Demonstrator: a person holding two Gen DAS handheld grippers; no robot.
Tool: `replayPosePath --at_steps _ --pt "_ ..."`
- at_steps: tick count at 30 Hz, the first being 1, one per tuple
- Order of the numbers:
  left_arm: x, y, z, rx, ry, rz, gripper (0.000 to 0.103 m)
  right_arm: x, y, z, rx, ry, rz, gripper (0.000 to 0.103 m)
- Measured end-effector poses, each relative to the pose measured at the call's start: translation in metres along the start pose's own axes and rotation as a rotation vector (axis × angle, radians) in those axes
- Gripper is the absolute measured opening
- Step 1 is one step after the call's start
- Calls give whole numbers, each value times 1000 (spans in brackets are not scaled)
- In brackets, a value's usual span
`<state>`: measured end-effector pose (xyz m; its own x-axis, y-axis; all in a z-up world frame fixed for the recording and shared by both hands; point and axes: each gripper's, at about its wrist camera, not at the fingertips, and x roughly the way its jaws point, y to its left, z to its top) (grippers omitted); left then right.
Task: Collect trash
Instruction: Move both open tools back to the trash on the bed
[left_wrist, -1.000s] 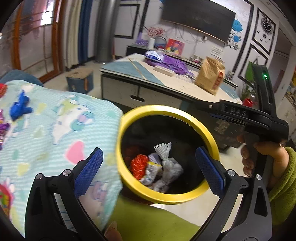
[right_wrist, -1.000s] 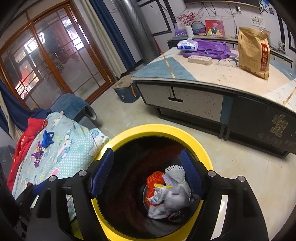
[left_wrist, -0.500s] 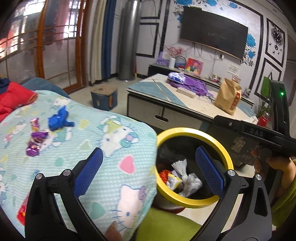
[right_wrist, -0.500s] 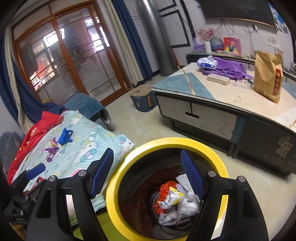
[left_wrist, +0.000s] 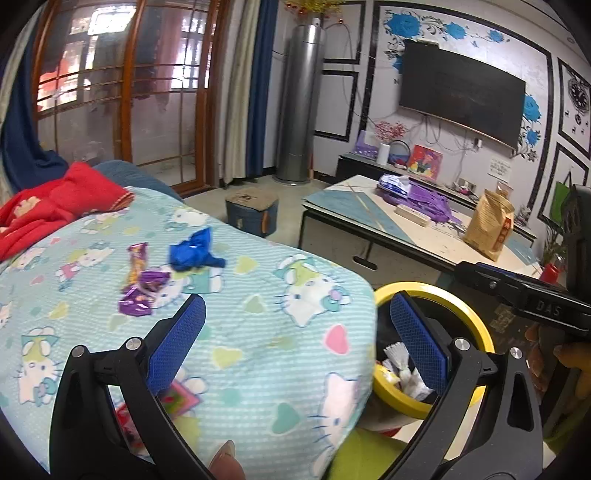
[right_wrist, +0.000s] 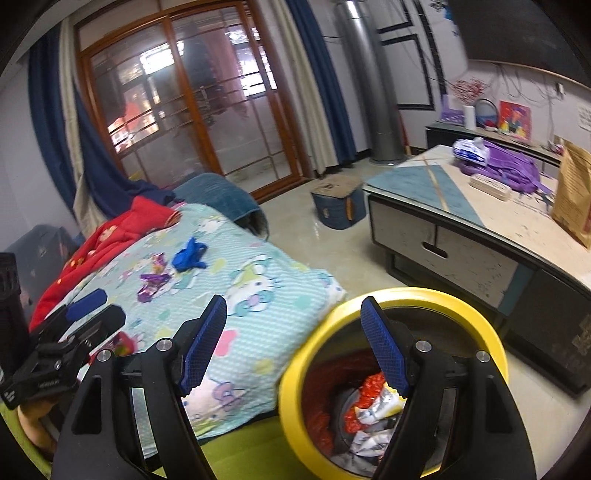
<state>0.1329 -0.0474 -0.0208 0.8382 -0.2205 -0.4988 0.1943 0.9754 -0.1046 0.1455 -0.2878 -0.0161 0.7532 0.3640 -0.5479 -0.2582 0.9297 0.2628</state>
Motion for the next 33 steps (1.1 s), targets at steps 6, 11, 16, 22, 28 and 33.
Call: replayPosePath --at_steps 6,11,16,22,28,33 --pt "-10 35 3 -52 -8 45 92 12 28 9 -36 25 58 72" --pt "-23 66 6 -105 -29 89 92 25 53 15 -59 44 96 72" --pt "-32 92 8 -136 -39 125 92 39 81 23 -104 50 121 72" --pt "-41 117 7 -162 -36 146 92 63 110 36 -110 69 165 72" --pt "-45 136 3 -178 -16 136 92 90 137 44 -130 110 213 72" --pt "-42 153 -8 -190 43 111 92 122 158 45 -141 179 251 72"
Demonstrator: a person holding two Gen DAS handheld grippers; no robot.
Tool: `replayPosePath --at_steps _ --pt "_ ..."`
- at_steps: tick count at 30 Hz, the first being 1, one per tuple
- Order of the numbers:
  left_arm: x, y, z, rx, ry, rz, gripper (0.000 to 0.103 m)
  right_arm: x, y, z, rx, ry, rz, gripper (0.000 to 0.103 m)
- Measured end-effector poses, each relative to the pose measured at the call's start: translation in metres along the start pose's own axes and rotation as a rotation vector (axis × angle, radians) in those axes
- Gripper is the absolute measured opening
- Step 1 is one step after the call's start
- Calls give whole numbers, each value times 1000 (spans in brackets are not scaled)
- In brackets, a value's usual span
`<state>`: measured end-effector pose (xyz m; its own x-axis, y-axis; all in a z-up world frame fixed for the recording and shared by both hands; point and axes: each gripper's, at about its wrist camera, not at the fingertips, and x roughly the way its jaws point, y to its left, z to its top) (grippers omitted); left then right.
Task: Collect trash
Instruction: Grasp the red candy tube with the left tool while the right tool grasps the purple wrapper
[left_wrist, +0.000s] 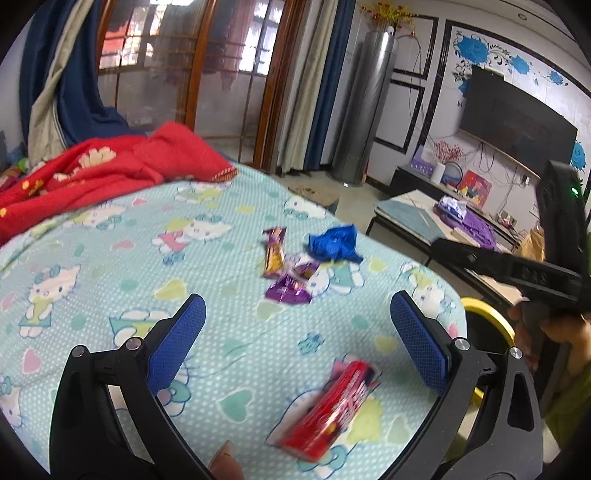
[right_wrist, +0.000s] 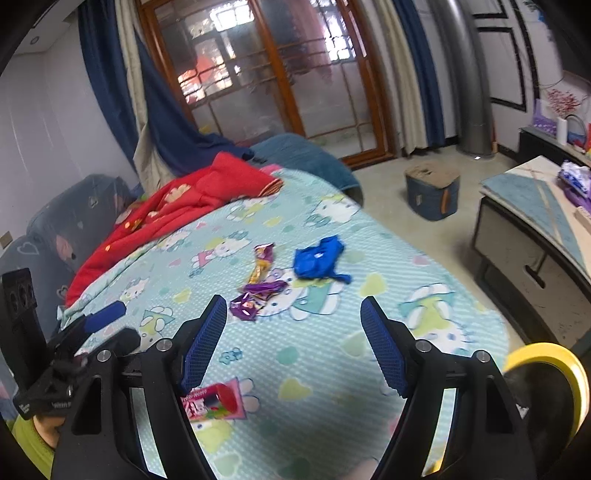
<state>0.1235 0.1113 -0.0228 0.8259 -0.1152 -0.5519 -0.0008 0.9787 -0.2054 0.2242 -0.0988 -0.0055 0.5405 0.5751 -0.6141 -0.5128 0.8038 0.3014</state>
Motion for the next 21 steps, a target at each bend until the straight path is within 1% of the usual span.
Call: replayPosePath --at_steps 3,7,12,15,19,21 --pt "3 8 -6 -6 34 -24 92 20 3 3 21 40 22 72" --pt "7 9 -18 31 85 -55 91 48 9 8 38 92 46 69" --pt "13 3 -28 63 130 -111 82 82 19 12 59 163 67 68" --pt "18 -4 -35 69 161 -149 78 98 23 13 77 190 74 66" --pt "25 -12 -42 91 197 -179 76 119 23 16 122 226 76 65" --pt "26 -15 -42 101 207 -191 73 128 23 17 135 237 61 62"
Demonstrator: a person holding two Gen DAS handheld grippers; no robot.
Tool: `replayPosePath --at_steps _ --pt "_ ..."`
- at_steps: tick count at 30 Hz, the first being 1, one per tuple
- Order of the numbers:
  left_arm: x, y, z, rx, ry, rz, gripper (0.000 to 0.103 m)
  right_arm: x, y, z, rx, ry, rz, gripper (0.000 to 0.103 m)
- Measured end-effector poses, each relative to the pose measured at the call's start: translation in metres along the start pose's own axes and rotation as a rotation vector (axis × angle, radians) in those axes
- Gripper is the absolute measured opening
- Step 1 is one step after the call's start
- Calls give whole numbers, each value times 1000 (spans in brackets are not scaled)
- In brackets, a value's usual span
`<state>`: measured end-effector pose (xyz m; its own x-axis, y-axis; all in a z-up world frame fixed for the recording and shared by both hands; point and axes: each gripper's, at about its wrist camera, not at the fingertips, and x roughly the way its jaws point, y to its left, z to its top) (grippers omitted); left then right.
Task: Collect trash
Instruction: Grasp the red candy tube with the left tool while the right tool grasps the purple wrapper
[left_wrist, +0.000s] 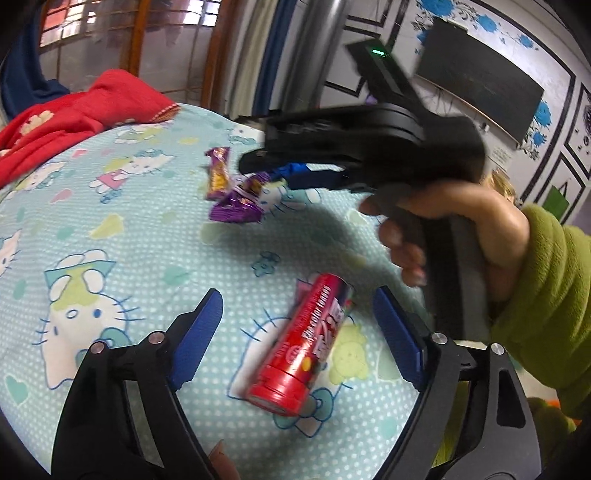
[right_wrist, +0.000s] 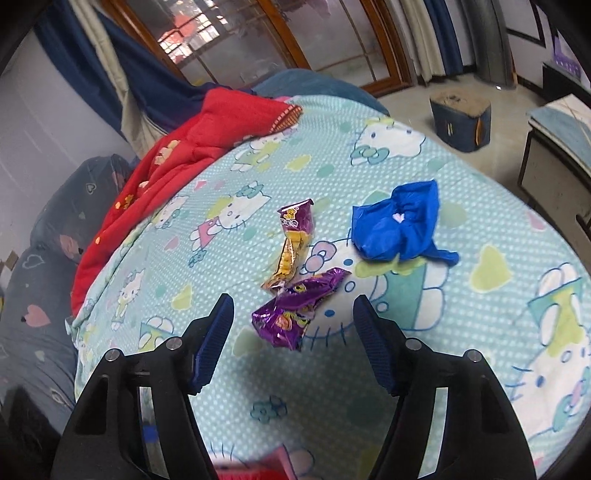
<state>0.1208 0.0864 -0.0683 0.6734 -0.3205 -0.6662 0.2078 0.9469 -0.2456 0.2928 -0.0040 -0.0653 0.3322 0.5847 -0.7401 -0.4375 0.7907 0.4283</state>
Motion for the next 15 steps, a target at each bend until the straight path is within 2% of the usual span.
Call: replayPosePath --at_steps 3,6,11,15 --pt "4 -3 -2 10 17 -7 72 10 -2 3 25 6 -7 59" --pt "9 -5 -4 15 37 -8 68 19 -13 4 88 23 -9 51" --pt "18 -12 -9 39 85 -7 65 21 -26 0 142 14 38 31" --pt "25 -16 -11 62 114 2 56 12 -26 -6 119 -7 33 30"
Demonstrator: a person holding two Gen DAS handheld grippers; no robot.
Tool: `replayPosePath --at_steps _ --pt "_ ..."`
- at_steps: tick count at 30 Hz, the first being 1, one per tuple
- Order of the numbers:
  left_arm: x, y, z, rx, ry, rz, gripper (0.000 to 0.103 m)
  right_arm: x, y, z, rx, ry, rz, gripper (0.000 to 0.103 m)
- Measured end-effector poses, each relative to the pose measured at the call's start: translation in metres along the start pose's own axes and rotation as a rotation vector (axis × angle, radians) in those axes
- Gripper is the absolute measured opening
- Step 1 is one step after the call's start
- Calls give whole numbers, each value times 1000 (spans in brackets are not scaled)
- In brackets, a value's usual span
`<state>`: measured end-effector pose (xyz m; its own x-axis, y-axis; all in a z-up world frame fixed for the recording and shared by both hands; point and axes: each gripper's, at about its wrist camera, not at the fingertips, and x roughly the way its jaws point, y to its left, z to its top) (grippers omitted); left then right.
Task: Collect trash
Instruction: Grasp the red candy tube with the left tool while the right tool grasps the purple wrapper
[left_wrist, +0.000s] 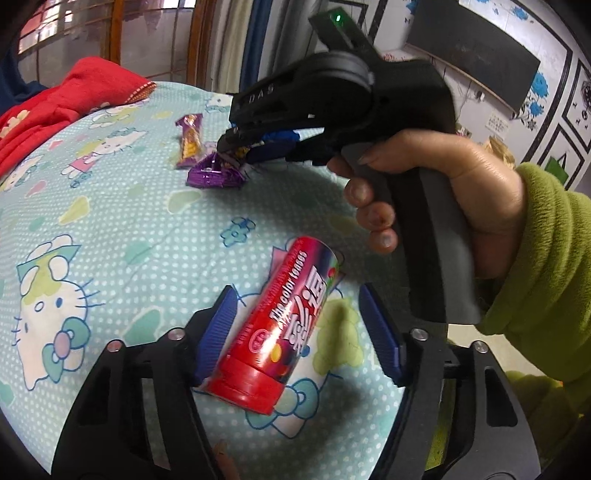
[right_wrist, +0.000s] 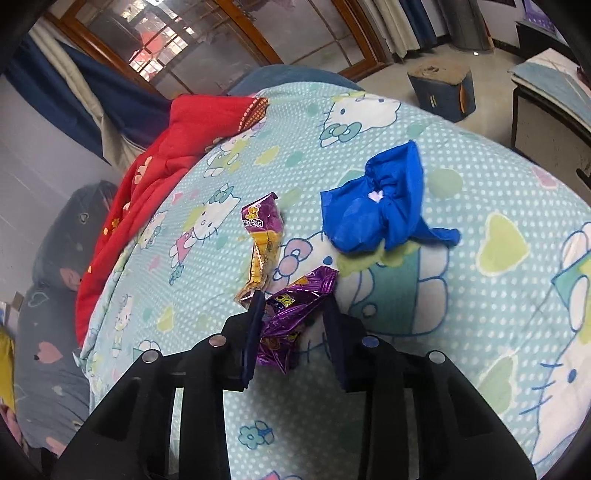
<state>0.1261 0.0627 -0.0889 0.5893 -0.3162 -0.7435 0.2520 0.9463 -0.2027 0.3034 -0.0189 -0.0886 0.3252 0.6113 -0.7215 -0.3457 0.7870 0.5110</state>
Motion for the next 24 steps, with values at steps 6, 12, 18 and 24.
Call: replayPosePath --at_steps 6,12,18,24 --pt "4 -4 -2 20 26 12 35 -19 0 -14 -79 -48 -59 29" --pt "6 -4 -3 23 34 1 26 -42 -9 -30 -131 -101 -109 29" --pt "5 6 -3 -21 27 -48 23 -69 -30 -44 -73 -149 -107 29" --pt "-5 -2 2 -4 -22 -22 23 -101 -48 -59 -27 -195 -94 29"
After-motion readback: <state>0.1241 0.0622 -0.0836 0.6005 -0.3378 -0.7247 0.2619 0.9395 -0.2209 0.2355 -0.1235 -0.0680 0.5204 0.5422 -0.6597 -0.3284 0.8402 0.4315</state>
